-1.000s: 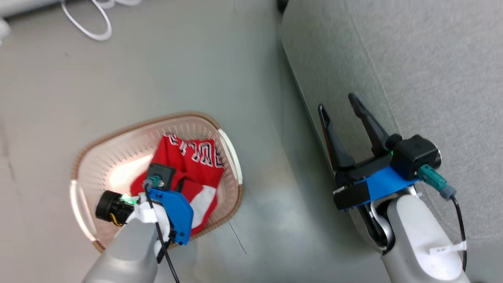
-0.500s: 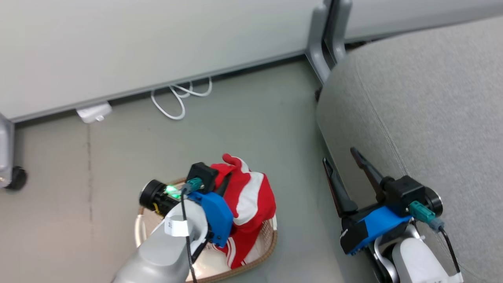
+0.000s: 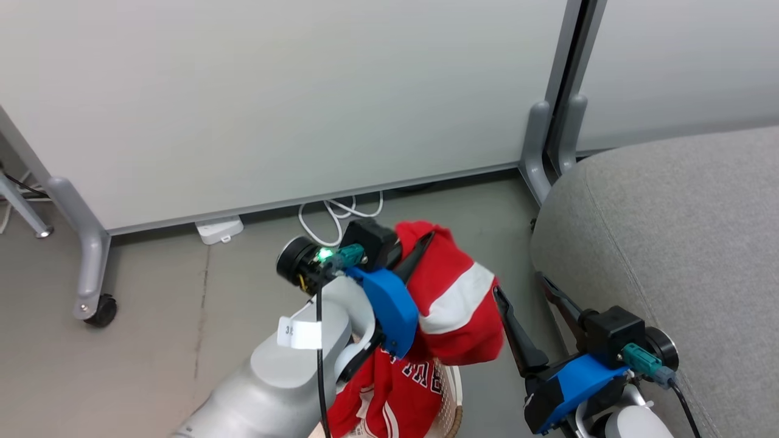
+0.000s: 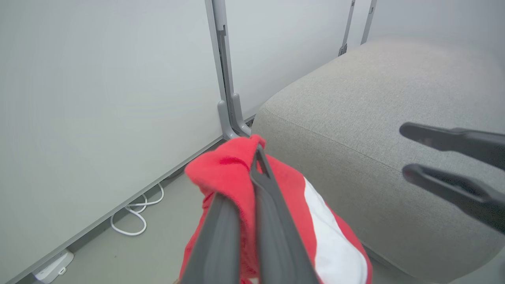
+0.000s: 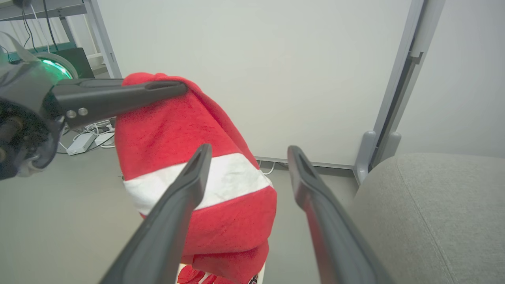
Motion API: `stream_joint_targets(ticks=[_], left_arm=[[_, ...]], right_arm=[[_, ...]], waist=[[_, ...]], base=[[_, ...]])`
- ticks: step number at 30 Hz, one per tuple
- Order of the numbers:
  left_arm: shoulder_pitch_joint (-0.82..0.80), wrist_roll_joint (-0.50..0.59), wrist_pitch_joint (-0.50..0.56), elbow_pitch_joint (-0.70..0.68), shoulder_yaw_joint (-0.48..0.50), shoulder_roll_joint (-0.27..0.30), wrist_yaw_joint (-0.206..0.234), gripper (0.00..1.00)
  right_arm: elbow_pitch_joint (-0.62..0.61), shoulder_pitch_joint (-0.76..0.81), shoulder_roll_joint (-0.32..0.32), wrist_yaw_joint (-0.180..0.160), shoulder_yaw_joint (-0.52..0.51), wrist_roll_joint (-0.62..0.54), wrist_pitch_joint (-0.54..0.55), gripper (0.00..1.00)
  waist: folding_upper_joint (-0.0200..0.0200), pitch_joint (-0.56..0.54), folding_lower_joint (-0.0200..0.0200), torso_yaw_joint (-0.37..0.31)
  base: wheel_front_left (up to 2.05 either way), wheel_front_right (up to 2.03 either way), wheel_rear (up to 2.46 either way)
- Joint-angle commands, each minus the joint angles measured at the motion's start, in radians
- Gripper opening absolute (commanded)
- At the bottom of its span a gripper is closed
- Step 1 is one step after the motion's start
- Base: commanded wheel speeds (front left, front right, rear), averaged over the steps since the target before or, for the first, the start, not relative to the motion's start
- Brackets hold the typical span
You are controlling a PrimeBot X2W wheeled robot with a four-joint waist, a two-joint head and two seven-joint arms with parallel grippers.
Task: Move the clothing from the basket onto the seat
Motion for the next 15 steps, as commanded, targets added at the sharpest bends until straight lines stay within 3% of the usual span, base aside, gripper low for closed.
stream_joint_targets(ticks=[1,15], left_arm=[[-0.021,-0.015,0.003,-0.011,-0.014,0.000,-0.002,0.00],[-0.085,-0.128,0.000,-0.050,-0.112,0.000,0.028,0.00]], right_arm=[[-0.006,0.018,-0.003,0.000,0.005,0.008,0.003,1.00],[-0.025,0.038,-0.003,0.000,0.029,0.011,0.022,1.00]], waist=[[-0.0001,-0.016,0.0003,0.010],[-0.0001,-0.052,0.0003,0.011]], base=[[0.00,0.00,0.00],[0.00,0.00,0.00]])
